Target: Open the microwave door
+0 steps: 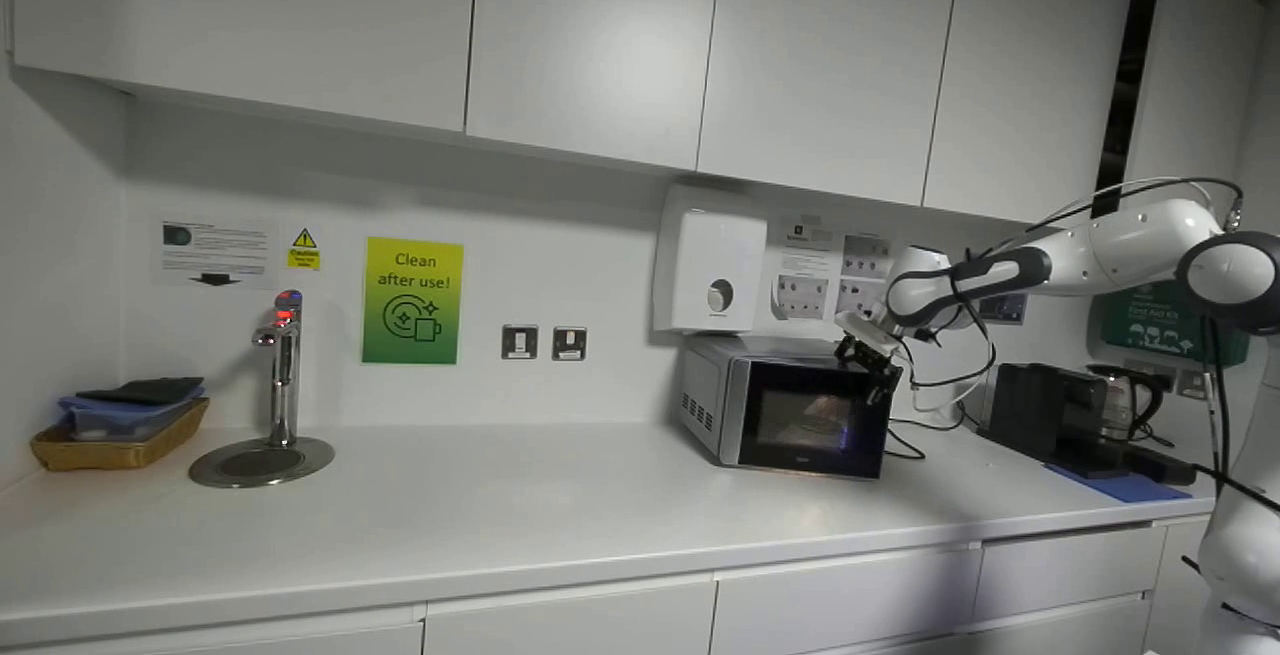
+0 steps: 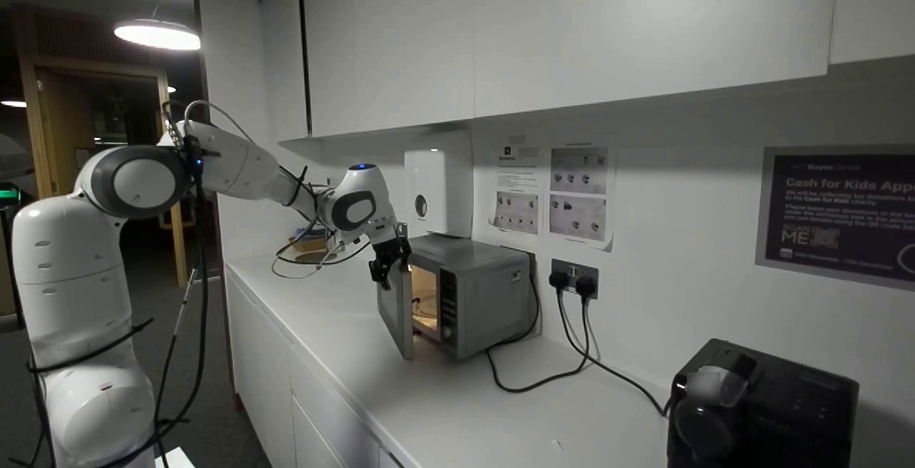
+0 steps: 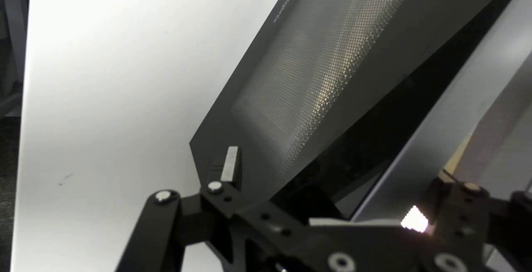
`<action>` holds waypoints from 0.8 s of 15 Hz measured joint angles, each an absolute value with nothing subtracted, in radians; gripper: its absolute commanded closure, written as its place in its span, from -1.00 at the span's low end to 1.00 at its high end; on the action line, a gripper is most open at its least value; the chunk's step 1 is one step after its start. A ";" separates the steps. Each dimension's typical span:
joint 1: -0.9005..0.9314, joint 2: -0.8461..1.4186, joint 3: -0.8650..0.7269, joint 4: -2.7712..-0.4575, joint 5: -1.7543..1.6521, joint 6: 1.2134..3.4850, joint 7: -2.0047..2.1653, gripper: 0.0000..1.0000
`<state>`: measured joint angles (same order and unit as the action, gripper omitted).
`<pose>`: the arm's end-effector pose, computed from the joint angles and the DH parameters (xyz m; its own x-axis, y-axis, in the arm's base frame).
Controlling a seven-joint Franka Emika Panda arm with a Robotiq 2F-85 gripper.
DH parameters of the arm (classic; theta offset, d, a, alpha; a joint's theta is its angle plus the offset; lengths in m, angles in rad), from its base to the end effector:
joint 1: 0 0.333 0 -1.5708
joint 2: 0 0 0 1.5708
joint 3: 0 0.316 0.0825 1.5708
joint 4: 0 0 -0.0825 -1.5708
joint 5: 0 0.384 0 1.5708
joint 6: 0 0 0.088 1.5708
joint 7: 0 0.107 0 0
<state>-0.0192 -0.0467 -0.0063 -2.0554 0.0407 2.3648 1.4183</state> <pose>0.5700 -0.0141 0.4948 0.1000 -0.9949 0.0162 -0.9316 -0.0993 -0.3497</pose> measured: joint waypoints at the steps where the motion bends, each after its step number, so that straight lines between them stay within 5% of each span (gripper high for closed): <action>1: -0.018 -0.059 -0.002 -2.066 0.023 2.354 1.444 -1.00; 12: -0.018 -0.151 0.061 -2.166 -0.232 2.310 1.833 -1.00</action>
